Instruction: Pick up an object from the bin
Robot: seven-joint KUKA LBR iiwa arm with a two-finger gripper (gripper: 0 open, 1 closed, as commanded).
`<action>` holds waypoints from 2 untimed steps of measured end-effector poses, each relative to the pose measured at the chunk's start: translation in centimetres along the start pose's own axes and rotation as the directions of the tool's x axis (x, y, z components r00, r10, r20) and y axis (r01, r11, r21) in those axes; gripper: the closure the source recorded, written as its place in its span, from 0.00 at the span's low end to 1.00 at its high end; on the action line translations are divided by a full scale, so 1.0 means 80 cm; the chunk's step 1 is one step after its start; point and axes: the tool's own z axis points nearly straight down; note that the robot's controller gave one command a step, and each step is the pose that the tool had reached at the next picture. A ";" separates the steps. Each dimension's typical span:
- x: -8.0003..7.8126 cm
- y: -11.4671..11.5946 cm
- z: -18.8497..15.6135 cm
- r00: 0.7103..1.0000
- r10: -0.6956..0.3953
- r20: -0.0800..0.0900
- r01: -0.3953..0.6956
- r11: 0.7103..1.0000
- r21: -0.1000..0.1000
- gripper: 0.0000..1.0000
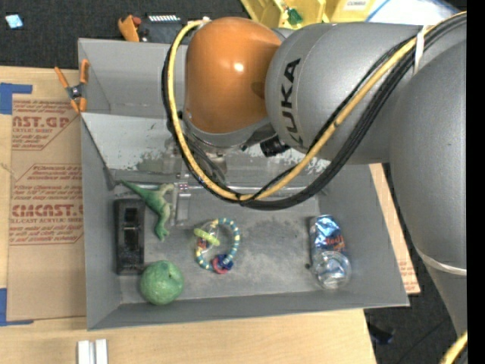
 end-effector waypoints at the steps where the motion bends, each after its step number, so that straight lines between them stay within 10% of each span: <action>1: 0.000 0.000 0.000 1.000 0.000 0.000 0.000 1.000 0.000 1.00; 2: 0.000 0.000 0.000 1.000 0.000 0.001 0.000 1.000 0.000 1.00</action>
Offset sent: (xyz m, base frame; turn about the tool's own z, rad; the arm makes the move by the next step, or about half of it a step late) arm 0.0000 0.0000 0.0000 0.0000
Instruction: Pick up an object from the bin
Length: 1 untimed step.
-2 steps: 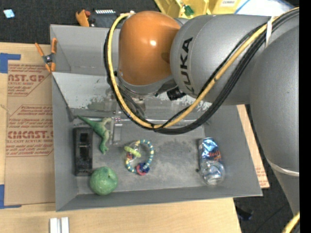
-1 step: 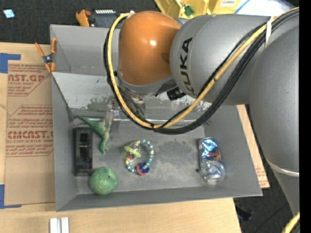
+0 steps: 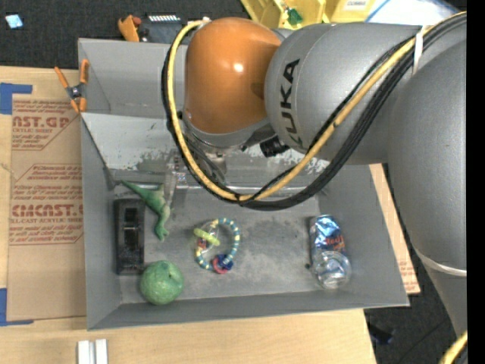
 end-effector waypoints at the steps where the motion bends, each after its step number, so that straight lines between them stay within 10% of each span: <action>1: 0.030 0.020 0.049 0.998 0.058 0.001 -0.058 0.998 -0.002 1.00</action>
Offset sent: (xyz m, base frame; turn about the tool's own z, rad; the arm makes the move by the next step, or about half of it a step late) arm -0.0424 0.0331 -0.0463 0.0298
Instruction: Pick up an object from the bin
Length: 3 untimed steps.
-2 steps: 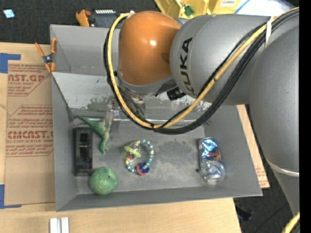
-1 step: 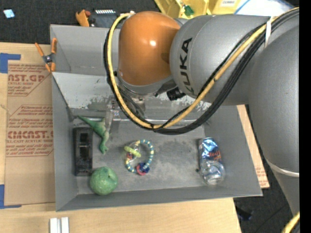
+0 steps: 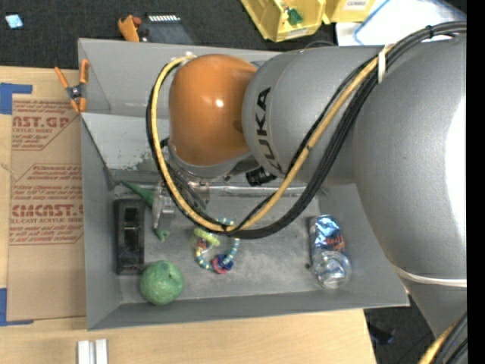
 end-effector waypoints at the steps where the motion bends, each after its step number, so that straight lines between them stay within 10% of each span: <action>1: 0.023 0.019 0.011 1.000 -0.027 0.003 0.027 1.000 0.002 1.00; 3: 0.013 0.012 0.046 0.998 -0.063 0.006 0.063 0.998 -0.003 1.00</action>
Offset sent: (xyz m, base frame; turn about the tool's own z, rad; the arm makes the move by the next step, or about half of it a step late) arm -0.0317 -0.0053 -0.0232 -0.1783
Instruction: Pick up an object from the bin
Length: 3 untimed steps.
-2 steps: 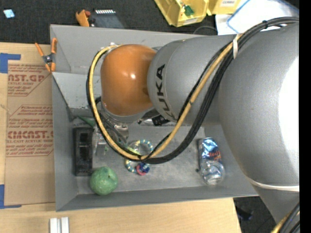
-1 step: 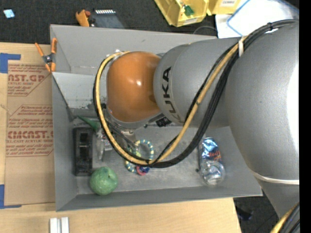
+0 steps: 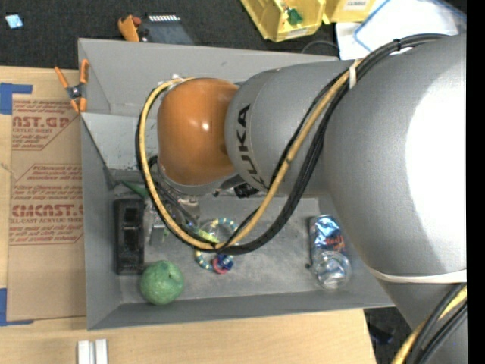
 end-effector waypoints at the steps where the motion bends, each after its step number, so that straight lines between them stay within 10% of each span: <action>1: 0.013 -0.056 -0.015 0.998 -0.061 -0.004 0.061 0.998 0.003 1.00; 2: 0.011 -0.045 0.006 1.000 0.005 -0.002 -0.005 1.000 0.001 1.00; 3: -0.010 -0.104 0.019 0.983 -0.181 0.001 0.181 0.983 0.004 0.00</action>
Offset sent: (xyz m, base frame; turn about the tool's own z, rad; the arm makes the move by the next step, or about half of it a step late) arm -0.0089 -0.0088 -0.0209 0.0690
